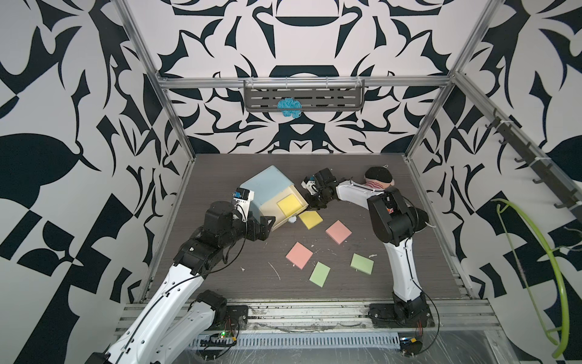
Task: Please put the sticky notes in the drawer by color
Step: Move the sticky notes to the center of the board.
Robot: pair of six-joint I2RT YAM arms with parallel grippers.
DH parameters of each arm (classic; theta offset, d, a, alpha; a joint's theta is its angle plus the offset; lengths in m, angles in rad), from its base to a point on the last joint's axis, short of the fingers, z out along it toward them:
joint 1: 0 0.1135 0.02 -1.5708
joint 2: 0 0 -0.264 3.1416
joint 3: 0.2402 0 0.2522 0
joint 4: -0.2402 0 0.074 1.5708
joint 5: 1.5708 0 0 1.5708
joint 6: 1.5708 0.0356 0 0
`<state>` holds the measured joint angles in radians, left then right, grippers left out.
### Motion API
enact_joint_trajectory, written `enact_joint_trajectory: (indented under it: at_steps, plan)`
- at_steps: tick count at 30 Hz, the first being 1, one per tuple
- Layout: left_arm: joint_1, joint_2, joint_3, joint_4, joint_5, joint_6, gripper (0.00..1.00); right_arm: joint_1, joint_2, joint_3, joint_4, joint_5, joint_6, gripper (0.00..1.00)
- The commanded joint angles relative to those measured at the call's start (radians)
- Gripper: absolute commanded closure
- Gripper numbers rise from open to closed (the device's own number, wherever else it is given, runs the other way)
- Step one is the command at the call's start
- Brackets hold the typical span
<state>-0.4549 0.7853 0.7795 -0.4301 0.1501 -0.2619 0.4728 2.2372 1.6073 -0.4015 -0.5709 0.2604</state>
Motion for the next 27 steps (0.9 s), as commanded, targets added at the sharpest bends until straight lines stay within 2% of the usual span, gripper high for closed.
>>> enact_joint_trajectory:
  at_steps: [1, 9, 15, 18, 20, 23, 27]
  plan:
    - [-0.005, -0.001, 0.000, -0.007, 0.007, 0.000, 0.01, 0.003, -0.052, -0.018, -0.078, -0.035, -0.058, 0.87]
    - [-0.005, 0.002, -0.020, 0.022, 0.017, -0.007, 0.01, 0.003, -0.179, -0.179, -0.073, 0.034, -0.108, 0.87]
    - [-0.005, 0.017, -0.018, 0.036, 0.023, -0.005, 0.01, 0.001, -0.281, -0.232, 0.008, 0.070, -0.120, 0.80]
    - [-0.007, 0.025, -0.010, 0.037, 0.026, -0.004, 0.01, 0.001, -0.370, -0.298, 0.088, 0.130, -0.138, 0.66]
    - [-0.008, 0.027, -0.011, 0.037, 0.026, 0.000, 0.01, 0.002, -0.431, -0.346, 0.104, 0.174, -0.179, 0.45]
    - [-0.010, 0.029, -0.010, 0.037, 0.020, 0.001, 0.01, 0.012, -0.510, -0.419, 0.094, 0.238, -0.264, 0.26]
    - [-0.011, 0.029, -0.009, 0.039, 0.012, 0.006, 0.01, 0.058, -0.604, -0.497, 0.064, 0.341, -0.391, 0.14]
